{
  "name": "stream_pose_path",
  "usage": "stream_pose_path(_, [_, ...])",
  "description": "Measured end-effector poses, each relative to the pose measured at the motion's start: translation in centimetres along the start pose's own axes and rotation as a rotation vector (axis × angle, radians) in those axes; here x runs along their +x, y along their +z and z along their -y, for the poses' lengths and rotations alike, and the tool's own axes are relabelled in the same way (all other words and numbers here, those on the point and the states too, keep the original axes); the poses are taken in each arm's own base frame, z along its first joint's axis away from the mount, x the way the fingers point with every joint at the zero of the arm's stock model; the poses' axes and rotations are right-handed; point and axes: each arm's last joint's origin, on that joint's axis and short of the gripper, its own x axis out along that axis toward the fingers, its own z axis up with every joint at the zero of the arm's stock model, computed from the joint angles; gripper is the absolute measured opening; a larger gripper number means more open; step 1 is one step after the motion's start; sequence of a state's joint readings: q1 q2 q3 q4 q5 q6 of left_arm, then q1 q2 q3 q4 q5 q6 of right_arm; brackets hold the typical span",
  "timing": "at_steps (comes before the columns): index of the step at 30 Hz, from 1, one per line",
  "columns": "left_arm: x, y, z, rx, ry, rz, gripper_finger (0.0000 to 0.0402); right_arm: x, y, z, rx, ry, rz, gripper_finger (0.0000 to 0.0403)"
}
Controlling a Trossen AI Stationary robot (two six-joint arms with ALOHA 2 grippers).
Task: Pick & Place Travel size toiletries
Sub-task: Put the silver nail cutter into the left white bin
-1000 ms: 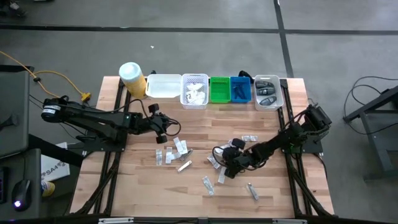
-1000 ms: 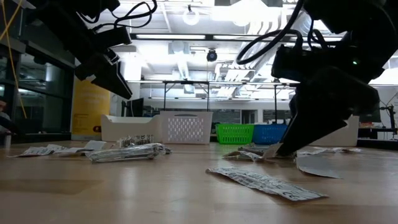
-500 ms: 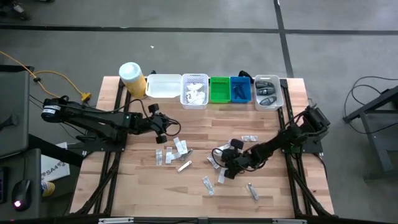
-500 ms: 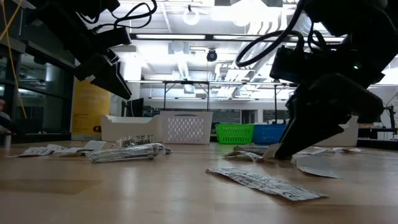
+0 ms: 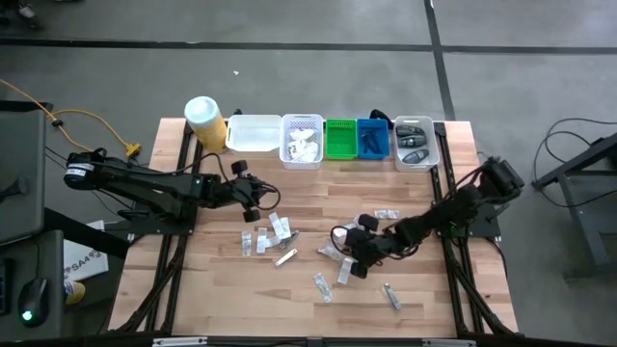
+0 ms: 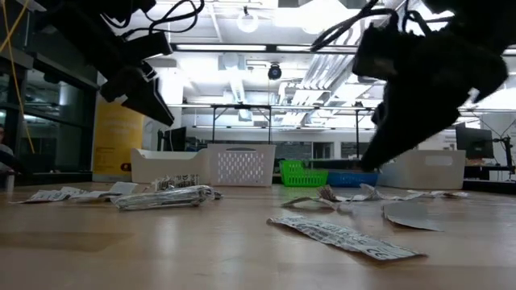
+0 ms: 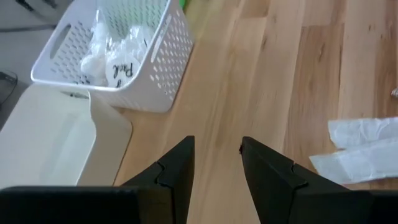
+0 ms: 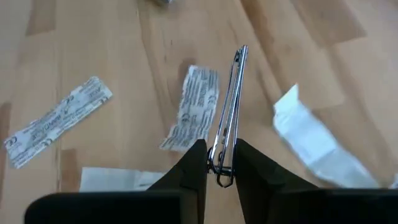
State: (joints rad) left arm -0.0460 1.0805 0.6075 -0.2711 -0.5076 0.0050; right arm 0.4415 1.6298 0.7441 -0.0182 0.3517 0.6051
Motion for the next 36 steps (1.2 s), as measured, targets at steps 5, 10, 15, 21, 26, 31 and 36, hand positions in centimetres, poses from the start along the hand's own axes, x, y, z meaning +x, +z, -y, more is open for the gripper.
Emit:
stream_pose_path(5, [0.5,0.3,0.4,-0.001,-0.046,0.155,0.0131,-0.8,1.4,0.8,-0.047,-0.076,0.098,0.0051])
stream_pose_path(10, [0.8,-0.1,1.1,0.013,-0.180,0.355,0.0131,-0.2,3.6,2.6,-0.116,-0.171,0.224,0.0051])
stream_pose_path(15, [0.4,0.6,1.3,-0.021,-0.298,0.505,0.0132,-0.2,6.8,4.0,-0.243,-0.139,0.405,0.0051])
stream_pose_path(21, [-0.1,1.4,1.3,-0.042,-0.376,0.601,0.0168,-0.5,9.5,5.6,-0.389,-0.033,0.579,0.0051])
stream_pose_path(26, [-0.4,1.8,1.2,-0.069,-0.390,0.658,0.0226,-0.5,10.6,7.0,-0.446,0.007,0.642,0.0051])
stream_pose_path(31, [-0.8,2.4,0.9,-0.095,-0.382,0.733,0.0252,-0.2,11.2,7.8,-0.463,0.042,0.703,0.0051])
stream_pose_path(36, [-1.1,2.7,0.8,-0.106,-0.376,0.772,0.0253,0.5,11.7,8.4,-0.484,0.061,0.796,0.0051])
